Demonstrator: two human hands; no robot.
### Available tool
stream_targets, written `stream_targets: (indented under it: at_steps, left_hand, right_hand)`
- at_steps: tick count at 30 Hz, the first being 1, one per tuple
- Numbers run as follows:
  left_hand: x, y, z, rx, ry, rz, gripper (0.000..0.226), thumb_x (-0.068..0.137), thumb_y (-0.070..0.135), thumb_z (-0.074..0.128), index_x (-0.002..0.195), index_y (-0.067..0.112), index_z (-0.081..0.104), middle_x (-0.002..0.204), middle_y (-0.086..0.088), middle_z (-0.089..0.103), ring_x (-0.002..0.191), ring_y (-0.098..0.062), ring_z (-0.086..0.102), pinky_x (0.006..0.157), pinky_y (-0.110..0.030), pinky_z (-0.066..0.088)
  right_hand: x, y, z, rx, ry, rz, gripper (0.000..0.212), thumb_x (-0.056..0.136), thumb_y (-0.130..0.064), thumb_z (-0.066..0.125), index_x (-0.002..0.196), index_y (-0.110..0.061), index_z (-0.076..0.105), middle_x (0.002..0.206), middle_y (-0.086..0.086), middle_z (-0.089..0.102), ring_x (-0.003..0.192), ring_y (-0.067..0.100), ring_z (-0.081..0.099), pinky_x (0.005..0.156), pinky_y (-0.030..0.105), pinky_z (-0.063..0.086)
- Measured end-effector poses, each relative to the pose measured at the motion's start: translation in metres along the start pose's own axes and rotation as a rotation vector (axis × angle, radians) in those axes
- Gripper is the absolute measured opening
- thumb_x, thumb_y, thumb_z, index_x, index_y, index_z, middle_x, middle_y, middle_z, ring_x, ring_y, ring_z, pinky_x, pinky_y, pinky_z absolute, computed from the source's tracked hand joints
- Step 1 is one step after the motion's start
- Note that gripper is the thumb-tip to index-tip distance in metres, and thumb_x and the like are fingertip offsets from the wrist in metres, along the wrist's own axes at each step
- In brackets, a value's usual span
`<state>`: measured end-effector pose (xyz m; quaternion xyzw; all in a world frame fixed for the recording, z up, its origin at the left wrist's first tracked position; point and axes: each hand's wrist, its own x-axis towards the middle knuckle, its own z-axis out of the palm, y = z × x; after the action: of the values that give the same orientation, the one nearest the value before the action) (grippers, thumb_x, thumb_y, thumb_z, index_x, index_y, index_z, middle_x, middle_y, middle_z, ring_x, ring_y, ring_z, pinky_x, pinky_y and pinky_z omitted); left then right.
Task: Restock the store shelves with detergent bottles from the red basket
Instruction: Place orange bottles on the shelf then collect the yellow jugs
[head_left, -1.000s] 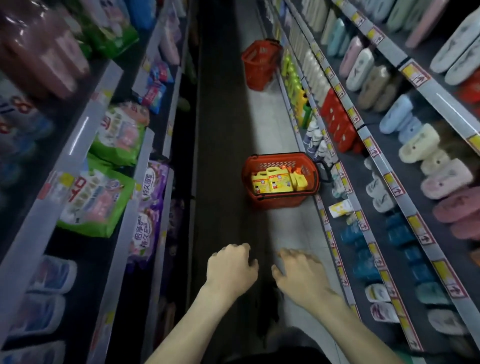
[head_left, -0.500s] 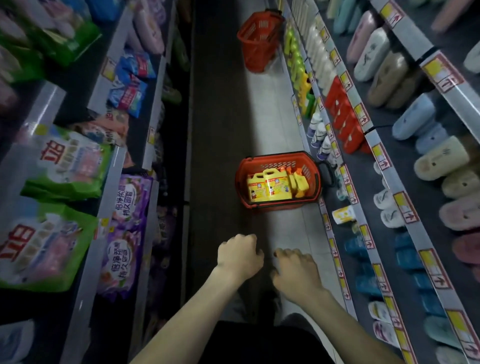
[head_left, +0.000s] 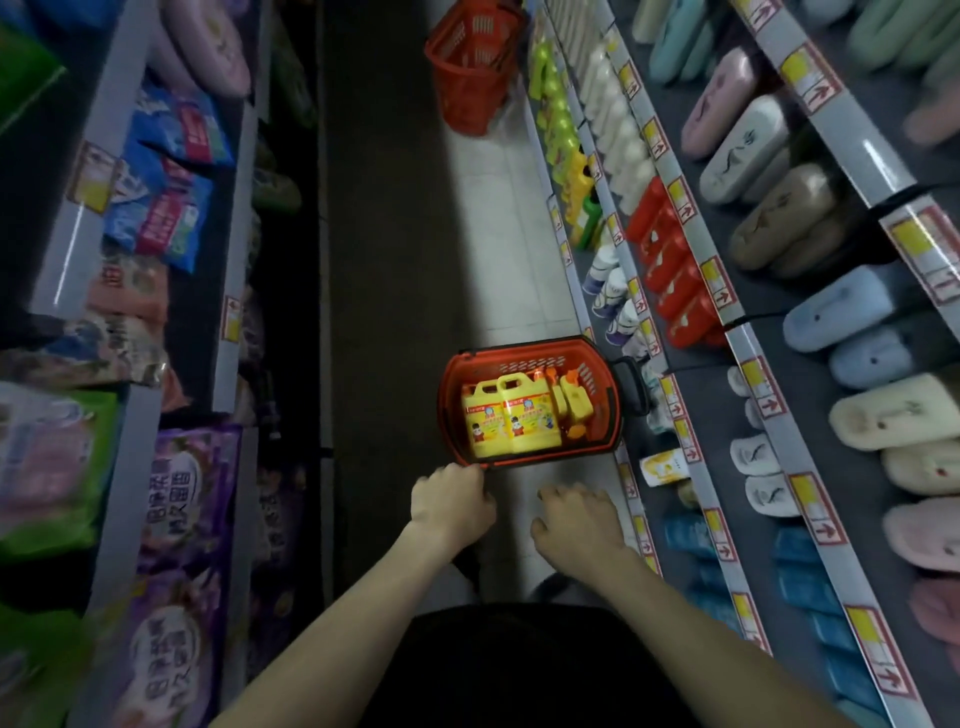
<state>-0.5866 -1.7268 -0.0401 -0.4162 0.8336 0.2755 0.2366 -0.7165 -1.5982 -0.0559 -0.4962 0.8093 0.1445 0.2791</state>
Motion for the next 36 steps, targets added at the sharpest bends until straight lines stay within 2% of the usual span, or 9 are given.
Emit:
stream_targets:
  at_steps: [10, 15, 18, 22, 27, 32, 36]
  left_hand:
    - [0.089, 0.017, -0.026, -0.007, -0.099, -0.026, 0.029, 0.098, 0.033, 0.053, 0.121, 0.02, 0.066, 0.12, -0.007, 0.07, 0.115, -0.031, 0.066, 0.101, -0.045, 0.048]
    - [0.142, 0.051, -0.034, -0.056, -0.138, -0.062, 0.028, 0.099, 0.037, 0.052, 0.116, 0.021, 0.067, 0.115, -0.005, 0.072, 0.109, -0.03, 0.068, 0.1, -0.044, 0.048]
    - [0.17, 0.074, -0.041, -0.044, -0.131, -0.105, 0.029, 0.101, 0.037, 0.051, 0.119, 0.02, 0.066, 0.116, -0.007, 0.071, 0.108, -0.031, 0.068, 0.095, -0.043, 0.047]
    - [0.206, 0.095, -0.041, -0.02, -0.129, -0.168, 0.034, 0.101, 0.033, 0.052, 0.129, 0.017, 0.063, 0.126, -0.01, 0.068, 0.118, -0.034, 0.064, 0.098, -0.043, 0.046]
    - [0.243, 0.095, -0.022, -0.028, -0.137, -0.209, 0.035, 0.102, 0.033, 0.052, 0.132, 0.017, 0.061, 0.125, -0.01, 0.069, 0.116, -0.034, 0.065, 0.098, -0.043, 0.048]
    - [0.285, 0.074, 0.012, -0.036, -0.214, -0.235, 0.03, 0.102, 0.031, 0.049, 0.125, 0.017, 0.063, 0.122, -0.01, 0.07, 0.113, -0.035, 0.066, 0.095, -0.042, 0.048]
    - [0.33, 0.056, 0.04, -0.001, -0.264, -0.214, 0.031, 0.102, 0.031, 0.049, 0.128, 0.018, 0.062, 0.124, -0.009, 0.069, 0.115, -0.033, 0.066, 0.095, -0.042, 0.049]
  right_hand:
    - [0.087, 0.034, -0.041, -0.037, -0.087, 0.009, 0.046, 0.1, -0.04, 0.049, 0.136, -0.012, 0.055, 0.138, 0.011, 0.063, 0.128, 0.032, 0.056, 0.104, 0.041, 0.041]
    - [0.138, 0.077, -0.057, -0.071, -0.114, -0.033, 0.046, 0.1, -0.042, 0.049, 0.134, -0.013, 0.056, 0.135, 0.011, 0.065, 0.127, 0.033, 0.056, 0.103, 0.044, 0.042]
    - [0.169, 0.108, -0.067, -0.071, -0.142, -0.061, 0.043, 0.1, -0.039, 0.048, 0.132, -0.012, 0.058, 0.133, 0.011, 0.066, 0.127, 0.033, 0.057, 0.104, 0.045, 0.043]
    - [0.209, 0.138, -0.074, -0.079, -0.167, -0.098, 0.044, 0.1, -0.038, 0.049, 0.133, -0.01, 0.056, 0.132, 0.011, 0.066, 0.127, 0.033, 0.056, 0.103, 0.047, 0.043]
    - [0.25, 0.151, -0.063, -0.108, -0.218, -0.136, 0.045, 0.102, -0.038, 0.049, 0.136, -0.01, 0.055, 0.135, 0.012, 0.064, 0.13, 0.034, 0.053, 0.104, 0.047, 0.042]
    - [0.29, 0.152, -0.032, -0.098, -0.243, -0.178, 0.046, 0.101, -0.037, 0.048, 0.138, -0.01, 0.054, 0.135, 0.013, 0.064, 0.129, 0.035, 0.054, 0.108, 0.045, 0.043]
    - [0.33, 0.159, -0.002, -0.055, -0.265, -0.144, 0.05, 0.102, -0.037, 0.048, 0.145, -0.011, 0.051, 0.139, 0.012, 0.062, 0.131, 0.033, 0.054, 0.11, 0.043, 0.043]
